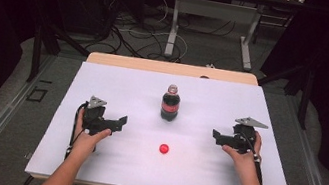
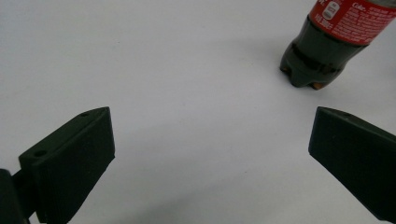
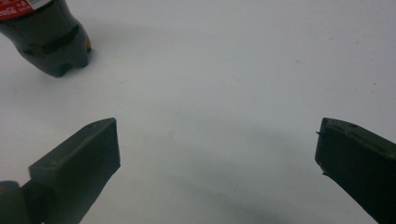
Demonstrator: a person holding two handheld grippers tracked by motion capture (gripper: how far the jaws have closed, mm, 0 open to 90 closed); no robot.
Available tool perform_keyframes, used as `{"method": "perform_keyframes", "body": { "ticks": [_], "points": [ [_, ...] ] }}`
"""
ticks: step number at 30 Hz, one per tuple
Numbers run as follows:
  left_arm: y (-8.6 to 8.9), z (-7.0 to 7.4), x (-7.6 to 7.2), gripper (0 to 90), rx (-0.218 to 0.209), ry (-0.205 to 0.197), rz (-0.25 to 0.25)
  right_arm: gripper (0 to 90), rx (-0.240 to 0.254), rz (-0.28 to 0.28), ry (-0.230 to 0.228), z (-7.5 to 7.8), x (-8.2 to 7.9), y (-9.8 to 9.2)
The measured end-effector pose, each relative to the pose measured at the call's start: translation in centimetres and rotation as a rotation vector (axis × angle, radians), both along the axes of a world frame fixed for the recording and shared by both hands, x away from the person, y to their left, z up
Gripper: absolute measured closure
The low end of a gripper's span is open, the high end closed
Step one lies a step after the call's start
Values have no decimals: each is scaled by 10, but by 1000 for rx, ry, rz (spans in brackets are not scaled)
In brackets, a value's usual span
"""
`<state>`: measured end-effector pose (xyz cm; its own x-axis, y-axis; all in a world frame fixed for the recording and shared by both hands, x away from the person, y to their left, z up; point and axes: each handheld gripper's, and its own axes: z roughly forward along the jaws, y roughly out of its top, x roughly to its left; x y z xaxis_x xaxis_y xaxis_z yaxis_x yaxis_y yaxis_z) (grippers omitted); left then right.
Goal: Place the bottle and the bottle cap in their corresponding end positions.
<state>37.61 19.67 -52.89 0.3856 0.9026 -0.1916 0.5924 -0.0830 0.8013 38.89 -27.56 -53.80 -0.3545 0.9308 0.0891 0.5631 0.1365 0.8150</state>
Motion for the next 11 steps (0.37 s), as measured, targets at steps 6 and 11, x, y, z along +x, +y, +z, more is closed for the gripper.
{"method": "perform_keyframes", "body": {
  "ticks": [6, 11],
  "points": [
    [8, -1, 2, 6, -6, 14, 22, 0, 12, -16, 8, -1, -1, -4],
    [14, -3, 4, 5, -21, 8, 47, 0, 11, -26, 5, 0, -4, -9]
  ]
}}
